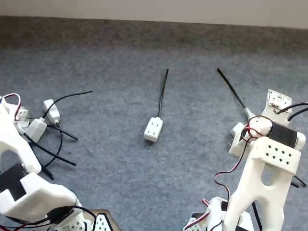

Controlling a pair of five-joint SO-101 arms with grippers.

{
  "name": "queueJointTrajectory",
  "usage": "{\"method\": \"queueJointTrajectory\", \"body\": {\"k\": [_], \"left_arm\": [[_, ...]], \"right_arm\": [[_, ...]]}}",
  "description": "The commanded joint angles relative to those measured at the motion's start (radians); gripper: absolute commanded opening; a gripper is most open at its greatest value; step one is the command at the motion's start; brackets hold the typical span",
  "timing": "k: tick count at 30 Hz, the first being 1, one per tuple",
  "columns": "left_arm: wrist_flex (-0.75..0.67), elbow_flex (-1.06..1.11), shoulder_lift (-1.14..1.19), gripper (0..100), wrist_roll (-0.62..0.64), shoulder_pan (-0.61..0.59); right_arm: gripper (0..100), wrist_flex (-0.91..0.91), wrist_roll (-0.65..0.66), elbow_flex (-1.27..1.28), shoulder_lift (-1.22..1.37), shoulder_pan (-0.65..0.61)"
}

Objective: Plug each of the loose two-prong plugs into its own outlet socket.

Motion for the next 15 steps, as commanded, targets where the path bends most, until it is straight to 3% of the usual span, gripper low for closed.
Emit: {"method": "queueJointTrajectory", "body": {"k": [1,6,15], "left_arm": [[-0.077,0.013,-0.004,26,0.0,-0.045],[-0.132,0.022,0.05,26,-0.005,-0.045],[-0.123,-0.153,0.305,26,-0.037,-0.048]], "right_arm": [[45.4,-0.015,0.012,-0.005,-0.01,0.002],[45.4,-0.015,0.012,-0.005,-0.01,0.002],[45.4,-0.015,0.012,-0.005,-0.01,0.002]]}}
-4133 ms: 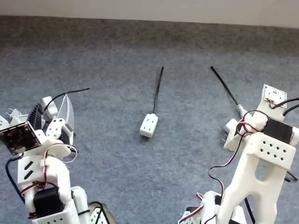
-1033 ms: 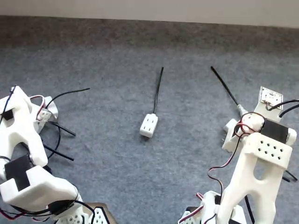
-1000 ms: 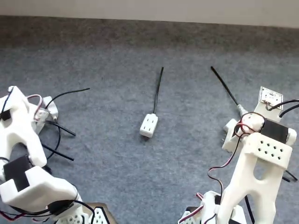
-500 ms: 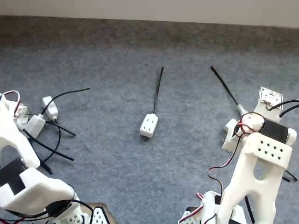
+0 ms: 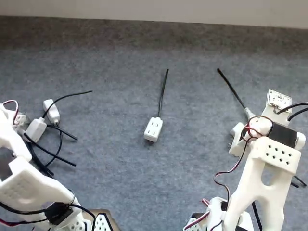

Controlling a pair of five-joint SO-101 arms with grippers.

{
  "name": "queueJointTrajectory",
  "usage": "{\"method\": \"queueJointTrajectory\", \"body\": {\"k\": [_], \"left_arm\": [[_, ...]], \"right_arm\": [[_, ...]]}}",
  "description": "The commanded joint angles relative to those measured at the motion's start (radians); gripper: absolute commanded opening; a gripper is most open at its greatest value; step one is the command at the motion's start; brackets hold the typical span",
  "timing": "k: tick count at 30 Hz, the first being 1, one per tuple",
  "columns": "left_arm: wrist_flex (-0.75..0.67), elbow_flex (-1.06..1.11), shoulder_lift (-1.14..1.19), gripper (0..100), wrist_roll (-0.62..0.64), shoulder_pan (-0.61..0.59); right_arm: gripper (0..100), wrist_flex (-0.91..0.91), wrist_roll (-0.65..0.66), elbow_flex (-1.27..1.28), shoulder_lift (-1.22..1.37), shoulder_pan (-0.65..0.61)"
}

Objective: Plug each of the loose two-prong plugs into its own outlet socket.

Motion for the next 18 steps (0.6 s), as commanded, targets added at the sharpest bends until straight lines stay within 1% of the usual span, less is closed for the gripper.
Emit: {"method": "queueJointTrajectory", "body": {"k": [1,6,9,12,14,18], "left_arm": [[0.002,-0.087,0.061,26,-0.043,-0.008],[0.097,-0.194,0.097,26,-0.052,-0.005],[0.126,-0.246,0.097,26,-0.057,-0.005],[0.169,-0.286,0.097,26,-0.104,-0.005],[0.201,-0.306,0.097,26,-0.112,-0.004],[0.207,-0.312,0.105,26,-0.115,0.004]], "right_arm": [[45.4,-0.015,0.012,-0.005,-0.01,0.002],[45.4,-0.015,0.011,-0.005,-0.01,0.002],[45.4,-0.015,0.011,-0.005,-0.01,0.002],[45.4,-0.015,0.011,-0.005,-0.01,0.002],[45.4,-0.015,0.011,-0.005,-0.01,0.002],[45.4,-0.015,0.011,-0.005,-0.01,0.002]]}}
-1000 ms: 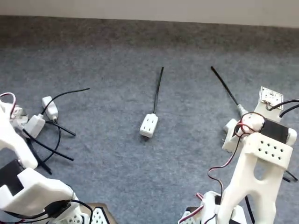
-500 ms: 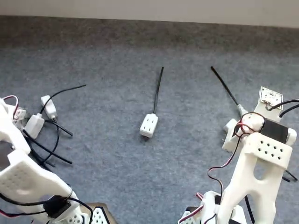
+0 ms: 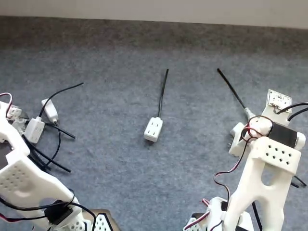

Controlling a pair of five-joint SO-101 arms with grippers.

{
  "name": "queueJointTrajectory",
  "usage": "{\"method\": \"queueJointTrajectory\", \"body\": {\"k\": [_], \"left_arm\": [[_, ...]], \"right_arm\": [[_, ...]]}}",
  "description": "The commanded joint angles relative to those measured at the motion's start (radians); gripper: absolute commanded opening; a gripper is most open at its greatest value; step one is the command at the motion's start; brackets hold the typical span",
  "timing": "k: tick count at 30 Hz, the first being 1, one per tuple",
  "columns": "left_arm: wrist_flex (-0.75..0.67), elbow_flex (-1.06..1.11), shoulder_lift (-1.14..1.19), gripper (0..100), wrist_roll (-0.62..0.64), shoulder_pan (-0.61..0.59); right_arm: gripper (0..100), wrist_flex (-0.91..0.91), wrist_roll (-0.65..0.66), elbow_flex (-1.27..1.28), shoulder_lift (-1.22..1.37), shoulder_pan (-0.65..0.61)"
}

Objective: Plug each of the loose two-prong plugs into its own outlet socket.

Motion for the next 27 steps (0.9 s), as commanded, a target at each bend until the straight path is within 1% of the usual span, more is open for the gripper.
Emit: {"method": "queueJointTrajectory", "body": {"k": [1,6,11,13,25,27], "left_arm": [[0.014,-0.028,-0.002,26,-0.009,0.012],[0.015,-0.025,-0.002,26,-0.009,0.022],[0.015,-0.022,-0.001,13,-0.009,0.019],[0.015,-0.022,-0.001,11,-0.009,0.018],[0.014,-0.021,0.001,10,-0.014,0.018],[0.014,-0.016,0.022,10,-0.057,0.016]], "right_arm": [[45.4,-0.015,0.011,-0.005,-0.01,0.002],[45.4,-0.015,0.011,-0.005,-0.01,0.002],[45.4,-0.015,0.011,-0.005,-0.01,0.002],[45.4,-0.015,0.011,-0.005,-0.01,0.002],[45.4,-0.013,0.011,-0.002,-0.018,0.002],[45.4,-0.012,0.011,-0.001,-0.019,0.002]]}}
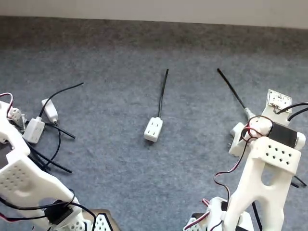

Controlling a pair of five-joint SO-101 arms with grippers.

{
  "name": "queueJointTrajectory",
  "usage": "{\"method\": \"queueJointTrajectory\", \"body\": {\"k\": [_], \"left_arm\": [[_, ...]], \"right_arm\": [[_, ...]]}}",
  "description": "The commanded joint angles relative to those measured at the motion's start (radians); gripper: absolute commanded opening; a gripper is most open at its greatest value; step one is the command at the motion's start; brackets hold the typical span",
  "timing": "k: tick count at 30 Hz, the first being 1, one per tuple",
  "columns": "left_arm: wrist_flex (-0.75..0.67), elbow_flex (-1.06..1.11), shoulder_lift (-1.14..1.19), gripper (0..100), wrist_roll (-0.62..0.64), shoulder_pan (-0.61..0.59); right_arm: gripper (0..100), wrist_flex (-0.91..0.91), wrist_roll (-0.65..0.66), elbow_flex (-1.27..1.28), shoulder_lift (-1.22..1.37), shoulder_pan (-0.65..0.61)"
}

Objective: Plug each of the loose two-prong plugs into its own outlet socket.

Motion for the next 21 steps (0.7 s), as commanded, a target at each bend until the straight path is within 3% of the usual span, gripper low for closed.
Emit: {"method": "queueJointTrajectory", "body": {"k": [1,8,21], "left_arm": [[0.003,-0.018,0.027,11,-0.061,0.013],[-0.069,-0.019,0.168,11,-0.086,-0.004],[-0.074,-0.021,0.174,5,-0.086,-0.002]], "right_arm": [[45.4,-0.01,0.011,0.001,-0.015,0.004],[45.4,-0.01,0.011,0.001,-0.012,0.004],[45.4,-0.01,0.011,0.001,-0.016,0.01]]}}
